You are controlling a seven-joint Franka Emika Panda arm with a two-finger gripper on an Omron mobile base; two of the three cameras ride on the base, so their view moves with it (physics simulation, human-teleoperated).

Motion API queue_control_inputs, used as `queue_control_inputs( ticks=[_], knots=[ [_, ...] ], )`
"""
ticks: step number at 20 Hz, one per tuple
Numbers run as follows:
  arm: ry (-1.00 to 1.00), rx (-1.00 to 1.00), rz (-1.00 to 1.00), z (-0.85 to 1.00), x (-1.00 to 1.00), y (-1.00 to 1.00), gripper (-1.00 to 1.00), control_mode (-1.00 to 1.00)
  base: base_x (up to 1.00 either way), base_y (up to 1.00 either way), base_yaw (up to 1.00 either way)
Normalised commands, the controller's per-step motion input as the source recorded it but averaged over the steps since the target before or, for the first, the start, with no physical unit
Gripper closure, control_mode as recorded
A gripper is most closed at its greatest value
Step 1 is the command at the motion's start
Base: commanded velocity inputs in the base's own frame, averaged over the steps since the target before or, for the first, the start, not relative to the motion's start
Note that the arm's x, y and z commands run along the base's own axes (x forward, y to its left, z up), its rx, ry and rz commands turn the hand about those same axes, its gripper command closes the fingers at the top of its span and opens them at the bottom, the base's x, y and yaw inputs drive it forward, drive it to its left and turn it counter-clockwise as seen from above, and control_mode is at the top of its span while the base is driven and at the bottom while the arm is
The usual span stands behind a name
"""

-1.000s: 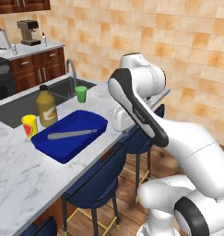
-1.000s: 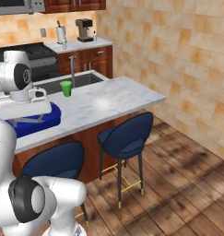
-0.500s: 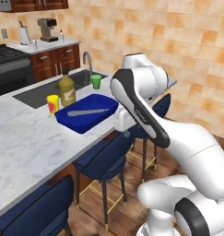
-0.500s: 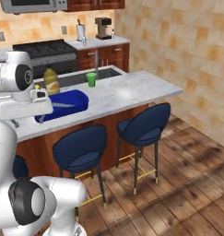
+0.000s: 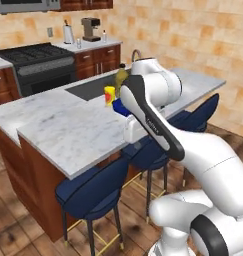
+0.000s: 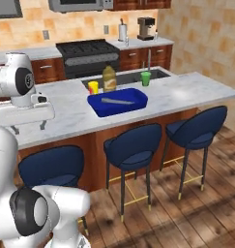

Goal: Place the drinks on the dining counter in a tight cluster.

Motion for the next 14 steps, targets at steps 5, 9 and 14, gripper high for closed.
queue_control_inputs(
  ticks=[5, 9, 14],
  knots=[
    [0.0, 0.0, 0.0, 0.0, 0.0, 0.0, -1.0, 1.0, -0.04, 0.91, -0.05],
    [0.0, 0.0, 0.0, 0.0, 0.0, 0.0, -1.0, 1.0, 0.01, 0.91, -0.05],
    [0.0, 0.0, 0.0, 0.0, 0.0, 0.0, -1.0, 1.0, 0.2, 0.88, -0.07]
  ],
)
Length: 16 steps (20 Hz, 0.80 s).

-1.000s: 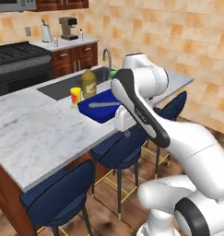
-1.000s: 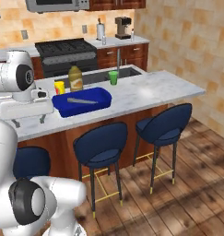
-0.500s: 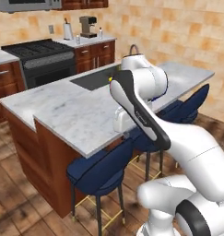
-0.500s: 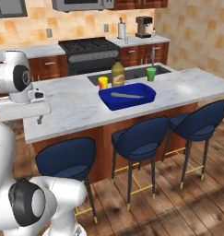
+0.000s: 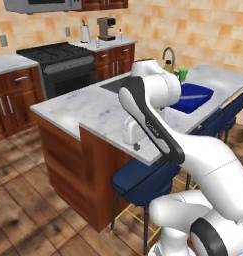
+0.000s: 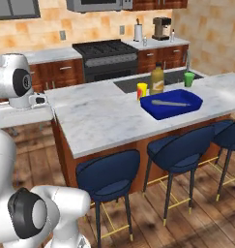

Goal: Place the drinks on the dining counter in a tight cluster.

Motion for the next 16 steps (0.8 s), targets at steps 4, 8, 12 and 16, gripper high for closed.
queue_control_inputs(
  ticks=[4, 8, 12, 16],
  knots=[
    [0.0, 0.0, 0.0, 0.0, 0.0, 0.0, -1.0, 1.0, 0.38, 0.8, -0.11],
    [0.0, 0.0, 0.0, 0.0, 0.0, 0.0, -1.0, 1.0, 0.49, 0.73, -0.13],
    [0.0, 0.0, 0.0, 0.0, 0.0, 0.0, -1.0, 1.0, 0.52, 0.71, -0.14],
    [0.0, 0.0, 0.0, 0.0, 0.0, 0.0, -1.0, 1.0, 0.52, 0.71, -0.14]
  ],
)
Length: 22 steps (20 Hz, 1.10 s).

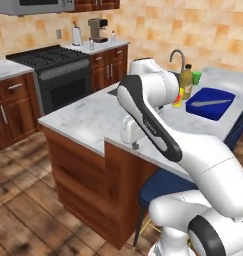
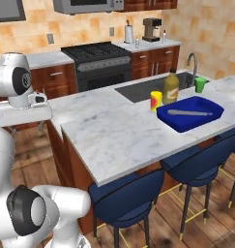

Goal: Place the drinks on the dining counter in a tight cluster.

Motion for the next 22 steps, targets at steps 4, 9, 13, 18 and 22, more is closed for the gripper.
queue_control_inputs(
  ticks=[4, 9, 13, 18, 22],
  knots=[
    [0.0, 0.0, 0.0, 0.0, 0.0, 0.0, -1.0, 1.0, 0.44, 0.78, -0.09],
    [0.0, 0.0, 0.0, 0.0, 0.0, 0.0, -1.0, 1.0, 0.11, 0.92, -0.01],
    [0.0, 0.0, 0.0, 0.0, 0.0, 0.0, -1.0, 1.0, -0.1, 0.94, 0.0],
    [0.0, 0.0, 0.0, 0.0, 0.0, 0.0, -1.0, 1.0, 0.41, 0.79, -0.02],
    [0.0, 0.0, 0.0, 0.0, 0.0, 0.0, -1.0, 1.0, 0.62, 0.68, -0.07]
  ],
)
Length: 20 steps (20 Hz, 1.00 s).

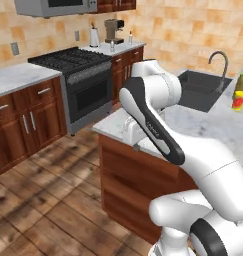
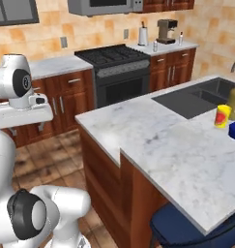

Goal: Place the drinks on the dining counter in a tight cluster.

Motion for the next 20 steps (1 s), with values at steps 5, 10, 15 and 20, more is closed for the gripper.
queue_control_inputs(
  ticks=[5, 10, 15, 20],
  knots=[
    [0.0, 0.0, 0.0, 0.0, 0.0, 0.0, -1.0, 1.0, 0.64, 0.64, -0.1],
    [0.0, 0.0, 0.0, 0.0, 0.0, 0.0, -1.0, 1.0, 0.64, 0.63, -0.11],
    [0.0, 0.0, 0.0, 0.0, 0.0, 0.0, -1.0, 1.0, 0.67, 0.55, -0.18],
    [0.0, 0.0, 0.0, 0.0, 0.0, 0.0, -1.0, 1.0, 0.69, 0.49, -0.24]
  ],
)
